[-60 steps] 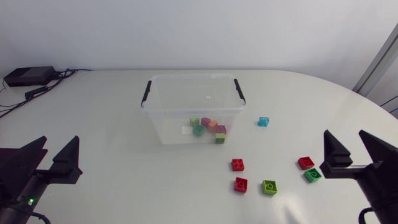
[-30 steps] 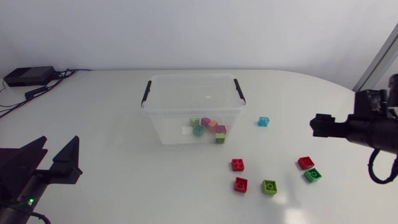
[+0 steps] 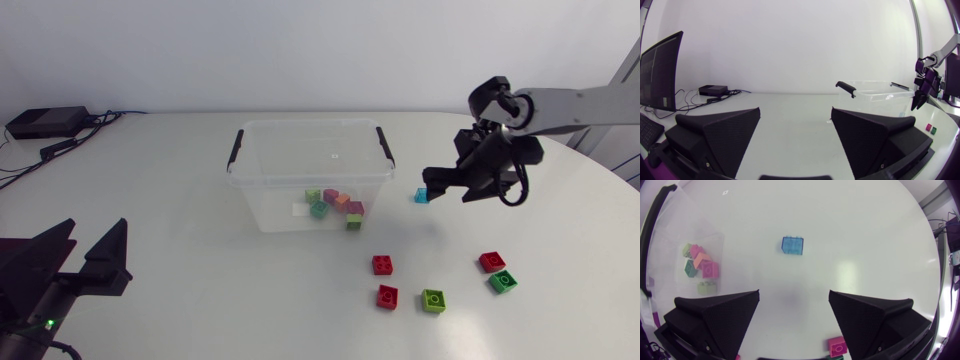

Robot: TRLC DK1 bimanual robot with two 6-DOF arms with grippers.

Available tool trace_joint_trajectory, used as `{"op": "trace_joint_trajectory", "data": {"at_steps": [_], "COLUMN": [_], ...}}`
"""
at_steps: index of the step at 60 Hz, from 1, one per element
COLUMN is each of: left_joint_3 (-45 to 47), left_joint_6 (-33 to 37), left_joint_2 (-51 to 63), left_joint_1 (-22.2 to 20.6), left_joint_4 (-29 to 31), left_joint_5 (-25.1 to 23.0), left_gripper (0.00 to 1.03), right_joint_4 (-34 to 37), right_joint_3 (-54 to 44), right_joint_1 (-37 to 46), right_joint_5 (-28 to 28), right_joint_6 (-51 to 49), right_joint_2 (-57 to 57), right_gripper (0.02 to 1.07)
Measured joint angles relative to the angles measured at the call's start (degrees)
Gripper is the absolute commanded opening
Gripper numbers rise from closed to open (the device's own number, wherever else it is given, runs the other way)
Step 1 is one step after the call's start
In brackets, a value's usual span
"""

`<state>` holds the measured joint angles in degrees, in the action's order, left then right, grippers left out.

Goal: Pick up the duplo bricks and place them in the container

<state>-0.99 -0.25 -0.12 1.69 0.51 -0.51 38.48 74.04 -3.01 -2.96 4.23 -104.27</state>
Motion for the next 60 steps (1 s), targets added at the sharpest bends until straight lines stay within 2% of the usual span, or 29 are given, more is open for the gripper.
{"op": "trace_joint_trajectory", "data": {"at_steps": [3, 11, 18, 34, 45, 56, 60], "left_joint_3": [0.0, 0.0, 0.0, 0.0, 0.0, 0.0, 0.0], "left_joint_6": [0.0, 0.0, 0.0, 0.0, 0.0, 0.0, 0.0], "left_joint_2": [0.0, 0.0, 0.0, 0.0, 0.0, 0.0, 0.0], "left_joint_1": [0.0, 0.2, 0.5, 0.9, 1.1, 1.3, 1.3], "left_joint_4": [0.0, 0.0, 0.0, 0.0, 0.0, 0.0, 0.0], "left_joint_5": [0.0, 0.0, 0.0, 0.0, 0.0, 0.0, 0.0], "left_gripper": [0.99, 0.99, 0.99, 0.99, 0.99, 0.99, 0.99], "right_joint_4": [1.9, 13.0, 16.5, 18.2, 17.9, 15.7, 14.1], "right_joint_3": [4.4, 19.3, 26.4, 32.0, 33.4, 33.5, 33.4], "right_joint_1": [-0.3, -0.7, -1.7, -2.5, -1.4, -1.4, -1.6], "right_joint_5": [0.0, 0.0, 0.7, 3.8, 4.7, 5.6, 5.8], "right_joint_6": [-0.4, -1.7, -2.1, -2.1, -2.1, -1.8, -1.7], "right_joint_2": [-3.3, -12.5, -17.8, -26.1, -27.9, -27.9, -27.9], "right_gripper": [1.02, 1.02, 1.02, 0.97, 0.92, 0.66, 0.46]}}
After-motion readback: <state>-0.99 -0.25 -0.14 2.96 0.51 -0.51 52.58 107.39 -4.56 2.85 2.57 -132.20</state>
